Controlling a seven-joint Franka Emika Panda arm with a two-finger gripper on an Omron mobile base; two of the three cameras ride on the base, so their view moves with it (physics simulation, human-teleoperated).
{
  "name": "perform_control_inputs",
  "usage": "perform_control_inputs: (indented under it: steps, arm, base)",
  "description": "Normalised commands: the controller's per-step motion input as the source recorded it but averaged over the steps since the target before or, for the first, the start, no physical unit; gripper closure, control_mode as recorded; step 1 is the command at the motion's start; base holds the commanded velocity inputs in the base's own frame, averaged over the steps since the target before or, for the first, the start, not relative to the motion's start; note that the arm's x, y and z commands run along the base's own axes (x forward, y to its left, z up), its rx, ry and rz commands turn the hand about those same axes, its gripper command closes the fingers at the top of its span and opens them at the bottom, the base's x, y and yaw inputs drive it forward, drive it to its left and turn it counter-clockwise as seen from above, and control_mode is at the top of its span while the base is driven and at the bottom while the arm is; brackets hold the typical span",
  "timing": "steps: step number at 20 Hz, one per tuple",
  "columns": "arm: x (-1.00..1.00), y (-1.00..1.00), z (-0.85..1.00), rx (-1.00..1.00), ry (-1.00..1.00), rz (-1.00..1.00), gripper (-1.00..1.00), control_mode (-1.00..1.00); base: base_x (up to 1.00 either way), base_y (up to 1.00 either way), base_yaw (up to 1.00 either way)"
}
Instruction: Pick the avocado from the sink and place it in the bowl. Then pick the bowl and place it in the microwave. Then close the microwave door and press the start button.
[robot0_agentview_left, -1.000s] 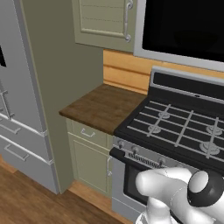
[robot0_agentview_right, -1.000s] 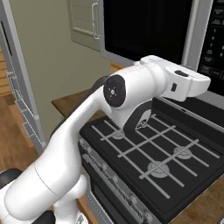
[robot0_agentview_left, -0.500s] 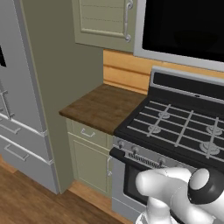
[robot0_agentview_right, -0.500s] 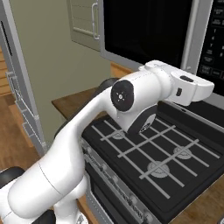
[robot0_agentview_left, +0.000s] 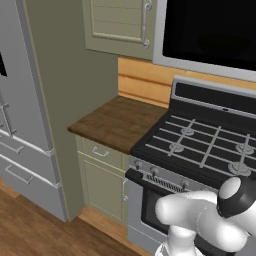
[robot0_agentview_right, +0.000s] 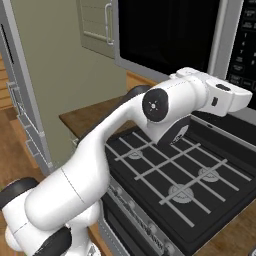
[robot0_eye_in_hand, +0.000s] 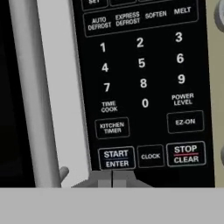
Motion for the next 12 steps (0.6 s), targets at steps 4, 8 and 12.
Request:
perform_control_inputs:
  steps: [4,8,12]
  arm:
    - [0.31,-0.11,0.0,0.0,0.0,0.0,1.0,-1.0]
    - [0.19,-0.34,0.0,0.01,-0.02,0.0,1.0,-1.0]
    - [0.2,-0.31,-0.03,0.03,-0.07,0.0,1.0,-1.0]
  base:
    - [0.0,0.0,0.0]
    - [0.0,0.0,0.0]
    - [0.0,0.0,0.0]
